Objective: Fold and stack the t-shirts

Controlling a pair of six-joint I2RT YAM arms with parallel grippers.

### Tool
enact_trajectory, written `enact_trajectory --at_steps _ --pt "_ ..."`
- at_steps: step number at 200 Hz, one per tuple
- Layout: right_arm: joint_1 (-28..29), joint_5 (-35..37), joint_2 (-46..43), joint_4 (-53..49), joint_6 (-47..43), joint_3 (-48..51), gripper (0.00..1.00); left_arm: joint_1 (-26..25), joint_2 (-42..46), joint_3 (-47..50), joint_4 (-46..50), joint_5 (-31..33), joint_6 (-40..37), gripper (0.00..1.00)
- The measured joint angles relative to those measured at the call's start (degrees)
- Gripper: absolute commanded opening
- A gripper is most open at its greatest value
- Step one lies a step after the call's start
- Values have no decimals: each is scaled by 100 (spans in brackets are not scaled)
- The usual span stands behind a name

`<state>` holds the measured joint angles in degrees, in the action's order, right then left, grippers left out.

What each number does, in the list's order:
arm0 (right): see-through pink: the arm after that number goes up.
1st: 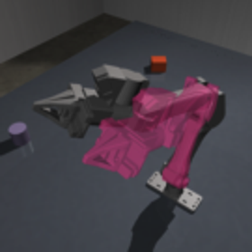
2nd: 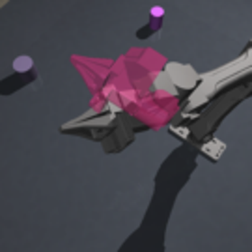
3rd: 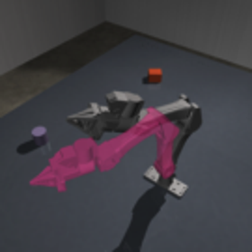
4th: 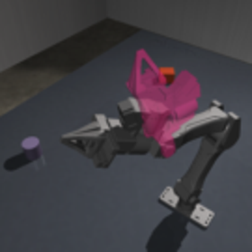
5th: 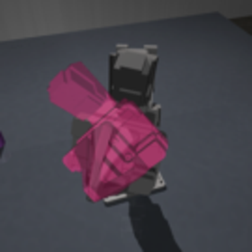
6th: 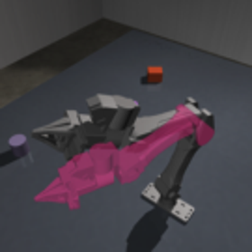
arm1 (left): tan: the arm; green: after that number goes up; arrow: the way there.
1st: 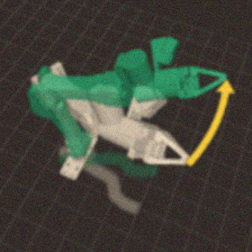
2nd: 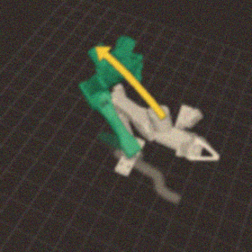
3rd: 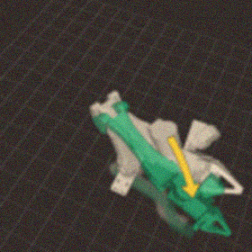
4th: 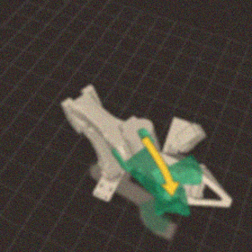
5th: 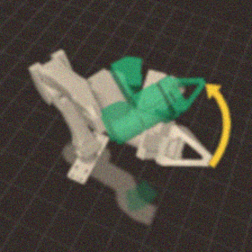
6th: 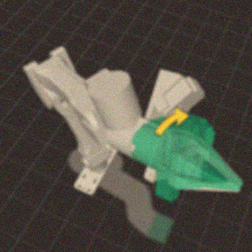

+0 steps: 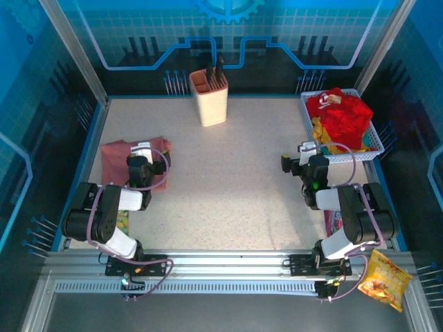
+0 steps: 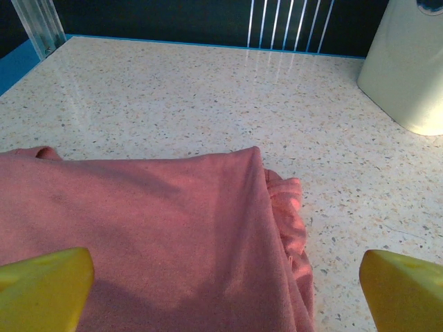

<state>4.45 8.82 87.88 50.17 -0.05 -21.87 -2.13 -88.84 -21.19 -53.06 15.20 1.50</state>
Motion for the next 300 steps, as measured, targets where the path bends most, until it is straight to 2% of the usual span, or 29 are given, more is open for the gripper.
enact_trajectory --at_steps 17,38,73,104,142,181,229,274,300 --pt "13 87 -195 -181 0 7 100 -48 31 0 44 85 -17 99" --pt "31 240 -870 -807 28 -66 100 -278 328 -13 378 369 -101 99" --pt "83 769 -1729 -2260 459 -890 100 -809 1132 -785 1891 881 -111 97" --pt "79 1340 -1711 -3652 1043 -1941 100 -938 1517 -1810 3388 903 457 93" --pt "-240 1543 -964 -5630 2013 -3620 100 -1211 1727 -2481 5066 428 1161 91" --pt "-822 1475 -170 -6474 2804 -4492 98 -1443 1921 -2505 6255 -164 1672 85" --pt "-1196 1272 1231 -6832 3508 -5451 92 -1849 2439 -2170 6679 -608 2046 82" --pt "-1257 1259 2470 -6920 3764 -6358 86 -2050 2590 -1838 6780 -826 2225 82" --pt "-1292 1259 2977 -7012 3853 -6756 78 -2142 2693 -1696 6747 -940 2277 82"
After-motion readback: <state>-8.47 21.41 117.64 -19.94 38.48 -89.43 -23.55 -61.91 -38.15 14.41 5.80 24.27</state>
